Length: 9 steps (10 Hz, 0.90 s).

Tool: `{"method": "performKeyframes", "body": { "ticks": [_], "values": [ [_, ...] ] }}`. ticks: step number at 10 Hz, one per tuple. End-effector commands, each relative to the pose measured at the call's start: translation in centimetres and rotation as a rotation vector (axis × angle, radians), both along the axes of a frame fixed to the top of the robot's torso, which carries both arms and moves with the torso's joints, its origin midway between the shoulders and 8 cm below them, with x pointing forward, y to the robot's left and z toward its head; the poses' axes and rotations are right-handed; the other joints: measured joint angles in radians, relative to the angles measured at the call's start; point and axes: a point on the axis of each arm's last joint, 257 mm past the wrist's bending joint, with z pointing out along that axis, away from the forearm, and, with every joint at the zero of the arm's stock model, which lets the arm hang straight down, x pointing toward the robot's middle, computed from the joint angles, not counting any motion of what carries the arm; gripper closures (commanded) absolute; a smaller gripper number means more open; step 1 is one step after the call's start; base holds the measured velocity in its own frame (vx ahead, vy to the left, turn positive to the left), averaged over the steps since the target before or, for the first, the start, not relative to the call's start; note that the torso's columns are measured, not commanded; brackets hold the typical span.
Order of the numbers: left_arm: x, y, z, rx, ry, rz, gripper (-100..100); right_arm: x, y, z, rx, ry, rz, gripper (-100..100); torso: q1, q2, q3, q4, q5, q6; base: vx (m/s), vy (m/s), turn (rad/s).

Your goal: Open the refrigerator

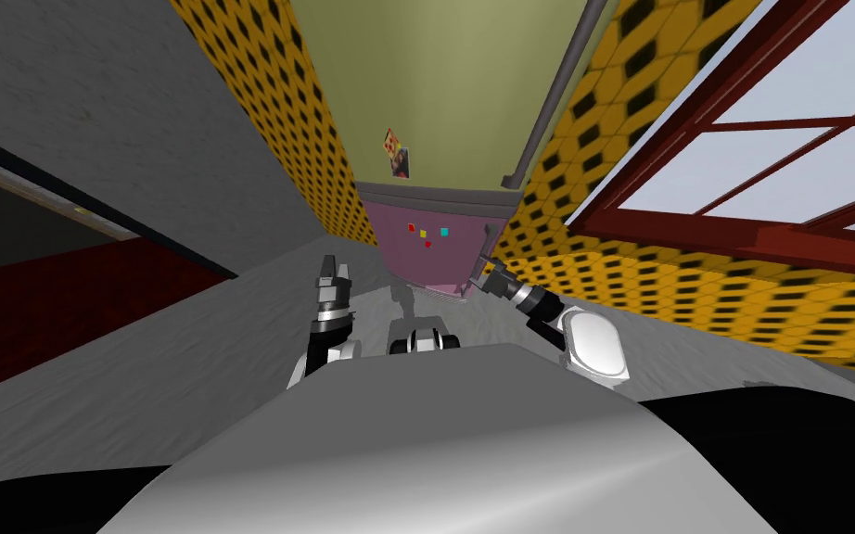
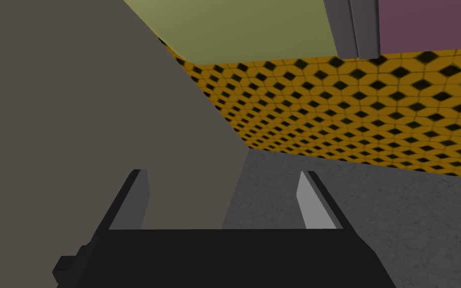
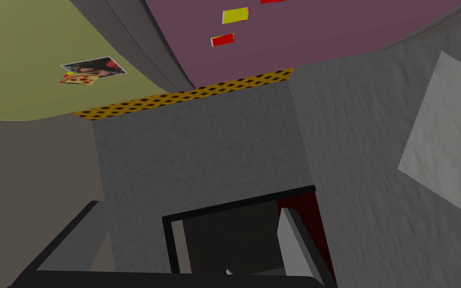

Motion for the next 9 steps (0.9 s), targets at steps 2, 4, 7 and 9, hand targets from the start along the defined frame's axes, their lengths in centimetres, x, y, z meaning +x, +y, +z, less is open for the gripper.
{"method": "performKeyframes", "body": {
  "ticks": [2, 4, 7, 9],
  "values": [
    [0.0, 0.0, 0.0, 0.0, 0.0, 0.0, 0, 0.6, -2.1, -0.3, 0.051, 0.041, -0.057, -100, -0.001, 0.004, 0.003, 0.001, 0.0, 0.0, 0.088, 0.042, -0.054],
    [0.0, 0.0, 0.0, 0.0, 0.0, 0.0, 0, 0.9, -3.5, -0.4, 0.081, 0.061, -0.091, -100, -0.001, 0.003, 0.002, 0.001, 0.0, 0.0, 0.086, 0.041, -0.065],
    [0.0, 0.0, 0.0, 0.0, 0.0, 0.0, 0, 1.2, -5.8, -0.5, 0.128, 0.09, -0.145, -100, -0.001, 0.001, 0.0, 0.0, 0.0, 0.0, 0.103, 0.042, -0.056],
    [0.0, 0.0, 0.0, 0.0, 0.0, 0.0, 0, 1.4, -7.4, -0.5, 0.162, 0.109, -0.183, -100, 0.0, 0.002, 0.001, 0.001, 0.0, 0.0, 0.087, 0.051, -0.063]
  ]
}}
